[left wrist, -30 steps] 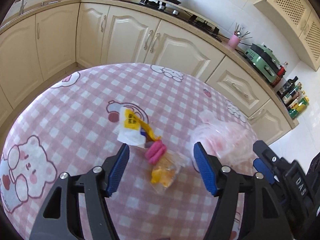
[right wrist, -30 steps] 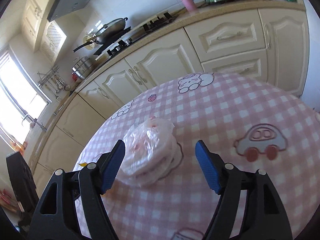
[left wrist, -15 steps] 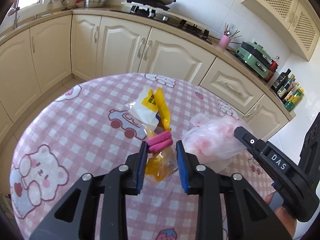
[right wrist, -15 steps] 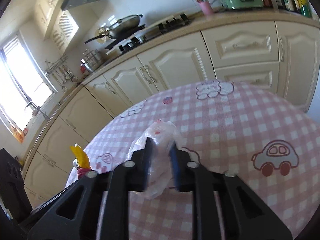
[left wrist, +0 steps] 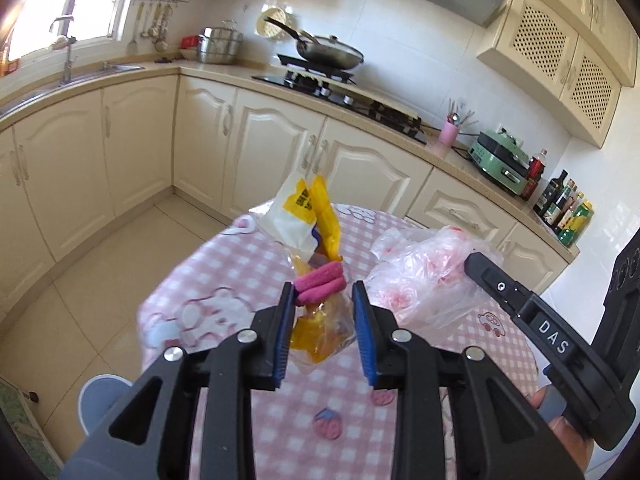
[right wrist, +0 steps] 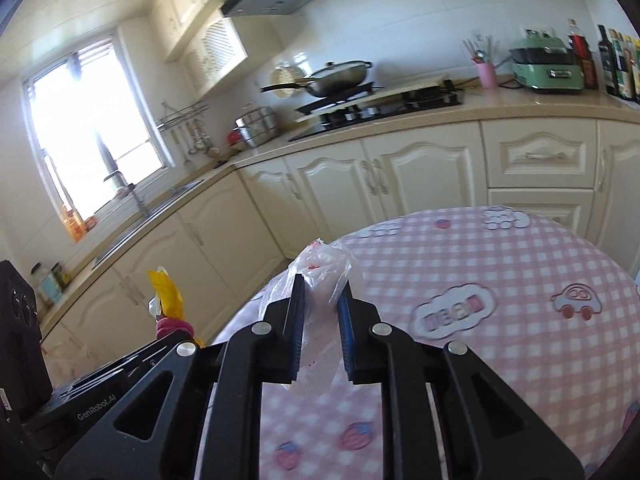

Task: Collect trash
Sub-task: 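Carry the wrappers and clear bag with both tools over the blue bin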

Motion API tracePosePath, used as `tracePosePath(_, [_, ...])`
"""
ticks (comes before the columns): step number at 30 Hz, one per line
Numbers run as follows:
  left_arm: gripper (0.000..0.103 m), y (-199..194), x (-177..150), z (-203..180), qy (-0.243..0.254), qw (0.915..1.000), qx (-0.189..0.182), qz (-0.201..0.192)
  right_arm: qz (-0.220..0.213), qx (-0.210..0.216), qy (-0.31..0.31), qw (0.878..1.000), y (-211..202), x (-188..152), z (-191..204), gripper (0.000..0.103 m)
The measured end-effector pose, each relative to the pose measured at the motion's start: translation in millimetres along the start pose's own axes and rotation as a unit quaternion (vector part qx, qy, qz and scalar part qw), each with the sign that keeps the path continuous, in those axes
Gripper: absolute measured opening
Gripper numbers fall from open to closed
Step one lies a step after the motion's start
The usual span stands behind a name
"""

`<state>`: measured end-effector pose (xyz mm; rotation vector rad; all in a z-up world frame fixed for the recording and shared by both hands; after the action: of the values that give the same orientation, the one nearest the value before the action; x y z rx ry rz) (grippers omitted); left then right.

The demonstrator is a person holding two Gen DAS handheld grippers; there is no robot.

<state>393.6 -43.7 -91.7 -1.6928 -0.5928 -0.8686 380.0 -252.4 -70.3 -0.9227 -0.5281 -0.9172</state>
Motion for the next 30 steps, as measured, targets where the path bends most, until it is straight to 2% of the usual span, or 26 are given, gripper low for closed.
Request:
tracePosePath(8, [0.028, -70.7, -34.0, 65.7, -0.031, 0.9988, 0.034, -0.017, 0.035, 0.047, -0.053, 0.997, -2.0, -53.8, 80.7, 0.014])
tracePosePath(15, [0.028, -118.3, -75.5, 134.1, -0.069, 0.9949, 0.071, -0.019, 0.077, 0.082, -0.099, 0.989, 11.1, -112.0, 149.4, 0.014])
tracePosePath(23, [0.028, -140.0, -126.6, 207.4, -0.121, 0.9878, 0.098, 0.000, 0.135, 0.102, -0.142, 0.975, 39.1, -180.8, 204.8, 0.014])
tracePosePath(30, [0.028, -132.1, -167.2, 258.9, -0.164, 0.9800, 0.109, 0.029, 0.181, 0.102, -0.165, 0.964, 68.9, -232.4, 229.7, 0.014])
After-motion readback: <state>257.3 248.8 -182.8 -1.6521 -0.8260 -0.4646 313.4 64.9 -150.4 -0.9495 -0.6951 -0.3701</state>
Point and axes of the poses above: each gripper's, at about its wrist camera, not at the fingertips, and y roughly the way its jaws point, z to its left, x to its top, the point moved 1 cm from there along y, roughly the way its jaws point, and after that the axes turned 11 degrees about y, right-handed, at the moved point
